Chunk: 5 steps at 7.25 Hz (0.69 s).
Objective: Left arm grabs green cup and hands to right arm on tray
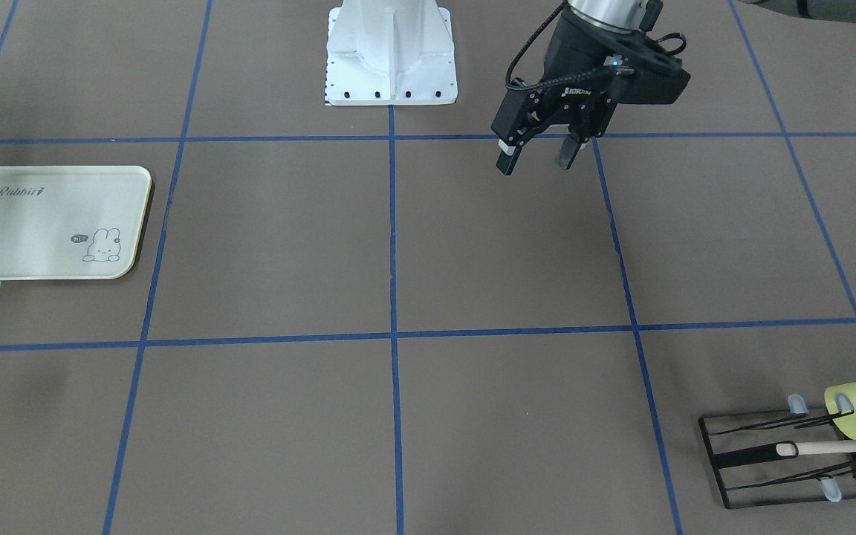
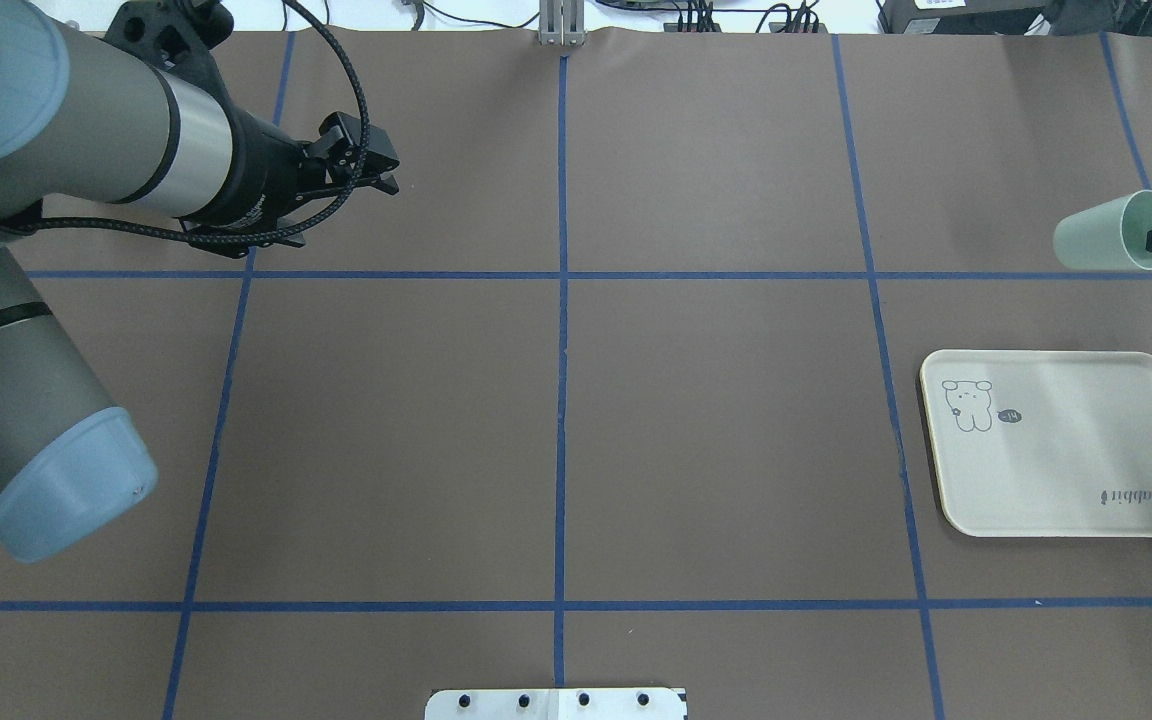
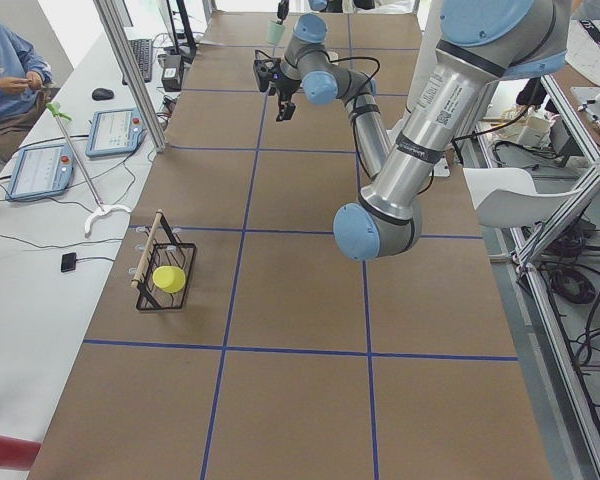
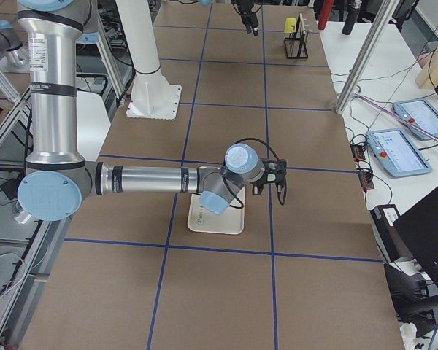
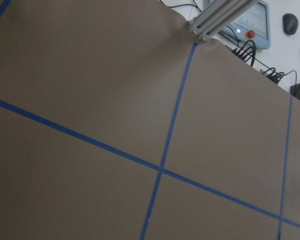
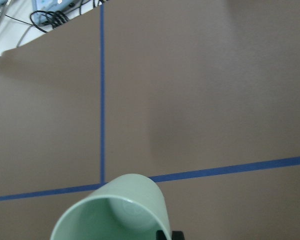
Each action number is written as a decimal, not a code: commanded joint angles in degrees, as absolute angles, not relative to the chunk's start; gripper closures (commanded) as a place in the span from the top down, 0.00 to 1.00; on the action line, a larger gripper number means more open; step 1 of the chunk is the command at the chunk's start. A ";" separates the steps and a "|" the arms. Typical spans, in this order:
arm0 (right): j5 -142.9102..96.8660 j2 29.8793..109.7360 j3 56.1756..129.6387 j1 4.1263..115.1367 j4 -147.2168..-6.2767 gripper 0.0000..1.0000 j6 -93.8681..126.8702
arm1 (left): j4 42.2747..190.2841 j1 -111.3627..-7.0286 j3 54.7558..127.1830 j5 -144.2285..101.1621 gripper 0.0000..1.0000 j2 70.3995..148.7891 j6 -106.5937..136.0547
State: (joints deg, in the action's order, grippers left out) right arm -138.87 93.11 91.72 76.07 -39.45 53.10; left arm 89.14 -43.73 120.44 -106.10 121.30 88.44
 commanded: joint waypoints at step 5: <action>-134.48 93.52 111.46 67.16 -95.19 0.00 18.99 | 88.68 -43.68 119.79 -106.43 1.00 120.94 88.24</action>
